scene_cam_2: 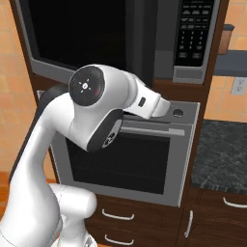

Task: Open the microwave, place the bowl with waffle inside the microwave, then close the microwave door and turn it on.

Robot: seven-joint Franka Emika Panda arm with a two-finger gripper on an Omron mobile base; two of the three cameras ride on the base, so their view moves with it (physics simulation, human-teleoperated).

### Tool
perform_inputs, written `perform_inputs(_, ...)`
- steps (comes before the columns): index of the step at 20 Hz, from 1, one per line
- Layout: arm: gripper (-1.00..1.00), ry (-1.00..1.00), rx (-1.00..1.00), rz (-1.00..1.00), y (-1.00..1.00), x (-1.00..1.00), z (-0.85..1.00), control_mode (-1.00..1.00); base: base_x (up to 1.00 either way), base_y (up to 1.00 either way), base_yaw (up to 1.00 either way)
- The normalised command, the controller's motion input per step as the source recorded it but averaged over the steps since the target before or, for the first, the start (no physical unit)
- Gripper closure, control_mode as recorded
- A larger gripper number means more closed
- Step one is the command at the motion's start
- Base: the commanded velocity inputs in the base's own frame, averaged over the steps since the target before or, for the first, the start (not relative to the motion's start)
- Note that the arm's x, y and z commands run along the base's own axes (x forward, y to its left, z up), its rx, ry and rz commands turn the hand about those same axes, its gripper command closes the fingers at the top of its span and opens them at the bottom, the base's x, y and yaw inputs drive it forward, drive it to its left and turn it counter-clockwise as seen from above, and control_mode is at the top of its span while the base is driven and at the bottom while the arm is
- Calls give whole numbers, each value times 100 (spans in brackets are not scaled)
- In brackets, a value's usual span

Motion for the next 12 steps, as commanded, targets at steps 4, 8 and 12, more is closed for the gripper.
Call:
perform_inputs(4,-100,0,0,0,-1,78,0,-100,0,0,0)
perform_inputs(8,-100,-1,0,6,-24,84,0,-100,0,0,0)
perform_inputs(12,-100,-3,0,14,-43,62,0,-100,0,0,0)
